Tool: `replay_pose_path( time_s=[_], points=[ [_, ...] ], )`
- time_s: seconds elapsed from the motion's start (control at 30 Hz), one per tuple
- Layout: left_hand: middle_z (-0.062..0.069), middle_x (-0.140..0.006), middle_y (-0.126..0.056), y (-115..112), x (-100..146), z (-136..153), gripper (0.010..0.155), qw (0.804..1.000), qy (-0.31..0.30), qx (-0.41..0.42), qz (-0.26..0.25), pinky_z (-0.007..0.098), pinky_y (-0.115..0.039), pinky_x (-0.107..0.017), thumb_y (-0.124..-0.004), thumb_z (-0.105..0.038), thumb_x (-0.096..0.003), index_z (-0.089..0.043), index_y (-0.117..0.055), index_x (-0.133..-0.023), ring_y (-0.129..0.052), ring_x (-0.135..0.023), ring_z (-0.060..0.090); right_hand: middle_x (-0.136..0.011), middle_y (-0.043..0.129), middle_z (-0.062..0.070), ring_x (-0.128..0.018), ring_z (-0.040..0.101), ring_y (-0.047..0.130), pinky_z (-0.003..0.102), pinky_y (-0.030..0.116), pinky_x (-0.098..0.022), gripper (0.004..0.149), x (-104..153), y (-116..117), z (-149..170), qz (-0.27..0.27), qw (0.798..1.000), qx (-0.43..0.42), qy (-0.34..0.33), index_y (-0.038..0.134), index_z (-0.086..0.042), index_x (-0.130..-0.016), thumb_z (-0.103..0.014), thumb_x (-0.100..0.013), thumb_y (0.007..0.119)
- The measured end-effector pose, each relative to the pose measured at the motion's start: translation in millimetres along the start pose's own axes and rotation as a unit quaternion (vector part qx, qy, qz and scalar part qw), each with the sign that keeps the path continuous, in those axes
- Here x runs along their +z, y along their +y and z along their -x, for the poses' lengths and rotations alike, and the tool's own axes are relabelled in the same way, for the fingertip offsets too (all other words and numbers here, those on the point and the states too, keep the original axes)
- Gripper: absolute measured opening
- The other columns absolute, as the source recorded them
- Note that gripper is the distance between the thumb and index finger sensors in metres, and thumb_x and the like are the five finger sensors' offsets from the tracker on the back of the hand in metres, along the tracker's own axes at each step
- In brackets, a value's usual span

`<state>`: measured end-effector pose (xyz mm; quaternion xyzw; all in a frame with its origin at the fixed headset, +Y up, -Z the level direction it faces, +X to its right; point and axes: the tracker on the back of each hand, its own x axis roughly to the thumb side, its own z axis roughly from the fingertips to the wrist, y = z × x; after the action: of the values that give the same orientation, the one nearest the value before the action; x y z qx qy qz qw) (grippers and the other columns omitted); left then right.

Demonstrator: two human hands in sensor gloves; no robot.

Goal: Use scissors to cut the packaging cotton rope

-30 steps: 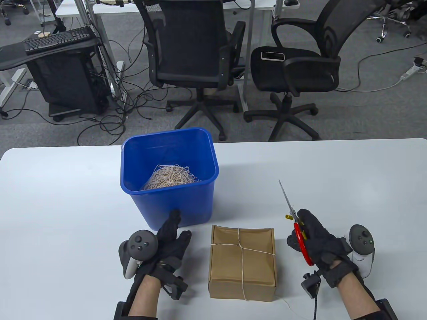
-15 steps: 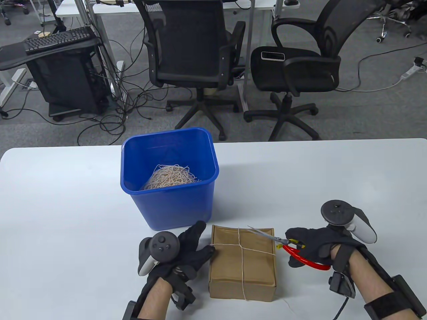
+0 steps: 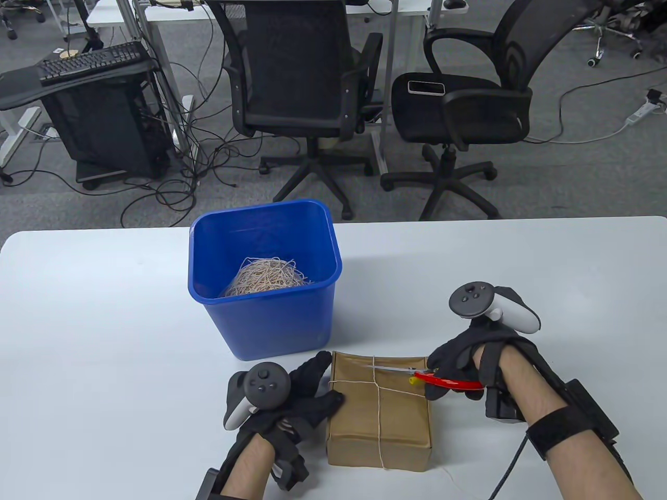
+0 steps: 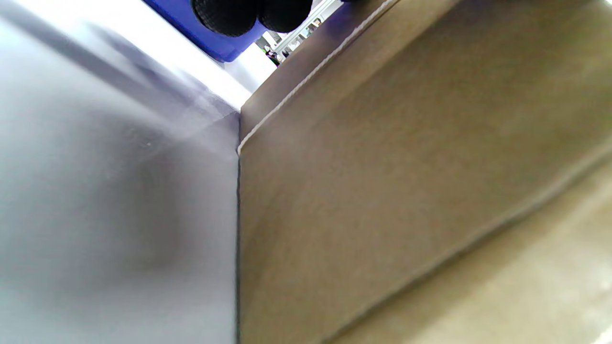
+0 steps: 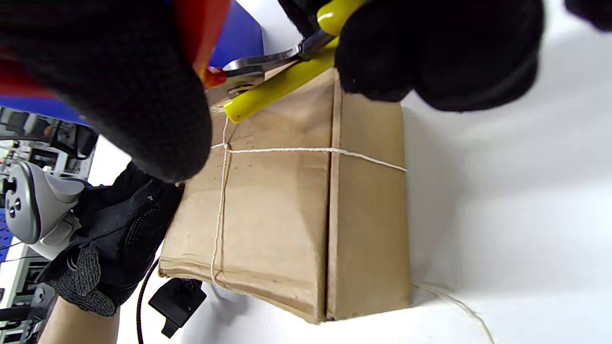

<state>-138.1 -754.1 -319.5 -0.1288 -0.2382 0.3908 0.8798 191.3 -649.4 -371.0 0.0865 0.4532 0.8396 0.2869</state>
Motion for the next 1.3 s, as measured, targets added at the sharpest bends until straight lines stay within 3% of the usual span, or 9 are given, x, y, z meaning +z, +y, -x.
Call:
replay_pose_path(
  time_s=[0.37, 0.47, 0.67, 0.83, 0.93, 1.03, 1.1, 1.2, 1.3],
  points=[
    [0.029, -0.114, -0.037, -1.8, -0.3, -1.0, 0.083, 1.000, 0.000, 0.002, 0.003, 0.078, -0.037, -0.065, -0.066, -0.060, -0.0558, -0.018, -0.026, -0.115, -0.046, -0.102, 0.059, -0.037, 0.099, 0.022, -0.015, 0.037, 0.094, 0.076, 0.073, -0.030, 0.090, -19.5, 2.6, -4.5, -0.009, 0.999, -0.010, -0.029, 0.072, 0.010, -0.092, -0.051, -0.033, 0.101],
    [0.029, -0.114, -0.037, -2.0, -0.4, -1.3, 0.083, 1.000, 0.001, 0.003, 0.003, 0.078, -0.037, -0.065, -0.066, -0.060, -0.0558, -0.018, -0.027, -0.115, -0.046, -0.102, 0.059, -0.021, 0.103, 0.014, 0.006, 0.023, 0.096, 0.063, 0.086, -0.016, 0.079, -24.3, 3.0, -5.0, 0.031, 0.994, -0.001, -0.100, 0.081, 0.017, -0.079, -0.042, -0.031, 0.103],
    [0.029, -0.114, -0.037, -2.1, -0.2, -1.3, 0.083, 1.000, 0.003, 0.003, 0.002, 0.077, -0.037, -0.065, -0.066, -0.059, -0.0558, -0.018, -0.027, -0.115, -0.046, -0.102, 0.059, -0.023, 0.103, 0.012, 0.002, 0.024, 0.097, 0.063, 0.086, -0.021, 0.080, -23.5, 9.0, 2.4, 0.028, 0.988, -0.026, -0.147, 0.079, 0.015, -0.082, -0.042, -0.030, 0.103],
    [0.029, -0.114, -0.037, -2.0, -0.3, -1.6, 0.082, 1.000, 0.003, 0.002, 0.002, 0.077, -0.037, -0.065, -0.066, -0.059, -0.0559, -0.018, -0.026, -0.115, -0.046, -0.102, 0.058, -0.033, 0.102, 0.012, -0.009, 0.027, 0.100, 0.066, 0.082, -0.031, 0.081, -10.1, 14.5, 14.1, 0.135, 0.950, -0.093, -0.265, 0.074, 0.011, -0.088, -0.040, -0.032, 0.101],
    [0.029, -0.114, -0.037, -2.0, -0.3, -1.5, 0.083, 1.000, 0.004, 0.002, 0.001, 0.077, -0.037, -0.065, -0.066, -0.059, -0.0558, -0.018, -0.026, -0.115, -0.046, -0.102, 0.058, -0.044, 0.100, 0.016, -0.020, 0.031, 0.100, 0.070, 0.077, -0.036, 0.079, -3.6, 19.3, 26.8, 0.198, 0.924, -0.135, -0.299, 0.066, 0.011, -0.093, -0.030, -0.035, 0.100],
    [0.029, -0.114, -0.037, -2.1, -0.1, -1.5, 0.083, 1.000, 0.005, 0.004, 0.002, 0.077, -0.037, -0.065, -0.066, -0.059, -0.0559, -0.018, -0.026, -0.115, -0.046, -0.102, 0.058, -0.045, 0.100, 0.016, -0.022, 0.031, 0.100, 0.071, 0.077, -0.037, 0.079, -4.8, 23.2, 40.6, 0.176, 0.927, -0.155, -0.294, 0.066, 0.011, -0.094, -0.030, -0.035, 0.100],
    [0.029, -0.114, -0.037, -2.2, 0.1, -1.5, 0.083, 1.000, 0.006, 0.005, 0.002, 0.077, -0.037, -0.065, -0.066, -0.059, -0.0559, -0.018, -0.026, -0.115, -0.046, -0.102, 0.058, -0.043, 0.101, 0.016, -0.020, 0.030, 0.101, 0.070, 0.078, -0.034, 0.085, -6.1, 24.9, 47.7, 0.164, 0.931, -0.156, -0.287, 0.069, 0.010, -0.093, -0.043, -0.034, 0.100],
    [0.029, -0.114, -0.036, -1.8, 0.0, -1.5, 0.083, 1.000, 0.007, 0.003, 0.001, 0.077, -0.037, -0.065, -0.066, -0.059, -0.0558, -0.018, -0.026, -0.115, -0.046, -0.102, 0.058, -0.045, 0.101, 0.015, -0.023, 0.031, 0.102, 0.071, 0.076, -0.036, 0.086, -6.4, 28.6, 55.3, 0.158, 0.930, -0.158, -0.292, 0.069, 0.008, -0.094, -0.046, -0.034, 0.099],
    [0.029, -0.114, -0.036, -1.8, 0.2, -1.1, 0.083, 1.000, 0.009, 0.006, 0.001, 0.077, -0.037, -0.065, -0.066, -0.060, -0.0558, -0.018, -0.026, -0.115, -0.046, -0.102, 0.059, -0.056, 0.096, 0.017, -0.037, 0.035, 0.100, 0.077, 0.070, -0.041, 0.099, -7.4, 32.7, 62.1, 0.107, 0.933, -0.181, -0.291, 0.060, 0.006, -0.100, -0.059, -0.035, 0.096]
  ],
)
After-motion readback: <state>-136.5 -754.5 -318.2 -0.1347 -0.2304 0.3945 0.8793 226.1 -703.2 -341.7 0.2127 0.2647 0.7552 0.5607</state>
